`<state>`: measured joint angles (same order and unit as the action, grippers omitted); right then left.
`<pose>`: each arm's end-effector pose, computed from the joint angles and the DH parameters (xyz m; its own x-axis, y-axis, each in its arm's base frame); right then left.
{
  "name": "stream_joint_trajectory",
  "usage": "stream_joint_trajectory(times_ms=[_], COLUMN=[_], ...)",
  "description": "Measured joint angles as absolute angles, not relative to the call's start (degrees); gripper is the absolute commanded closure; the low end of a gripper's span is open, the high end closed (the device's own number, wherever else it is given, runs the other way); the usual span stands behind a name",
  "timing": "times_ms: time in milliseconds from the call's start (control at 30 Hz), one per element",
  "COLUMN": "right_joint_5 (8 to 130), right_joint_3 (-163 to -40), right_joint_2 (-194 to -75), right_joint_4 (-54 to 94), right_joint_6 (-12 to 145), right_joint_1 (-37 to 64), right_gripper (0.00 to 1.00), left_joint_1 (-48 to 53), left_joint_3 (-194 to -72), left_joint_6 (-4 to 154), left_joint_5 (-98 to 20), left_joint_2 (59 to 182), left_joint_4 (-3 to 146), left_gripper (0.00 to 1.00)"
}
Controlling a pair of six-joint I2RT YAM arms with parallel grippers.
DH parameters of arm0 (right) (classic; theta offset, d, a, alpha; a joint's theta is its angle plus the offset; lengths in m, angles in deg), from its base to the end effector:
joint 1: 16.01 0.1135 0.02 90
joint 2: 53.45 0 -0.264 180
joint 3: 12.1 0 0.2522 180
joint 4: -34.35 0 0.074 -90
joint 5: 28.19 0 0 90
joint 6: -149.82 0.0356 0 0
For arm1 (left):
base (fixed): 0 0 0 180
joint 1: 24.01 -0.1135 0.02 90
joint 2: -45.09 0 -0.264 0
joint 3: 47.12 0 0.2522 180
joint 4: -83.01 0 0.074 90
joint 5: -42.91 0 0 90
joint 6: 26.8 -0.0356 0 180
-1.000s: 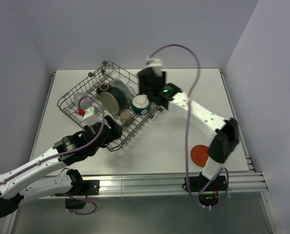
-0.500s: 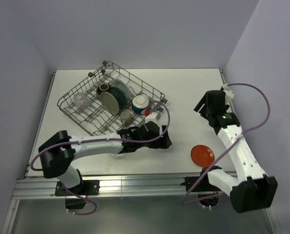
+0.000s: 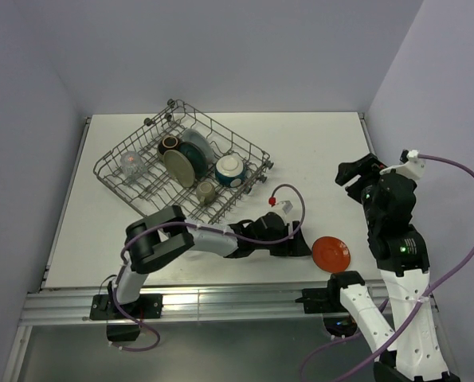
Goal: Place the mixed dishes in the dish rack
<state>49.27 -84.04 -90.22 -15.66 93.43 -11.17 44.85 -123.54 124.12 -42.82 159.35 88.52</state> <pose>0.1200 0.0024 0.3889 -0.1424 0.5302 -0.8358 0.2468 0.8368 0.4888 0.1491 -0.3928 0.1409 -0.9264 -0.0206 -0.3759 0.2945 0.5822 -0.7578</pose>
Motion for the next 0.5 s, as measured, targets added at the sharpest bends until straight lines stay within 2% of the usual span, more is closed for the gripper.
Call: stream_joint_trajectory(times_ms=[233, 500], right_joint_5=[51.4, 52.3], right_joint_3=[-84.0, -83.9], right_joint_2=[-89.6, -87.1], right_joint_4=[-16.5, -16.4], right_joint_6=[93.4, 93.4], right_joint_1=[-11.2, -11.2], right_gripper=[0.25, 0.25], left_joint_1=[45.6, 45.6], left_joint_3=[-127.0, -130.8], left_joint_6=[130.3, 134.7], left_joint_5=[-37.8, -35.1], left_joint_2=[167.3, 172.9], left_joint_4=[101.2, 106.6], left_gripper=[0.26, 0.30])
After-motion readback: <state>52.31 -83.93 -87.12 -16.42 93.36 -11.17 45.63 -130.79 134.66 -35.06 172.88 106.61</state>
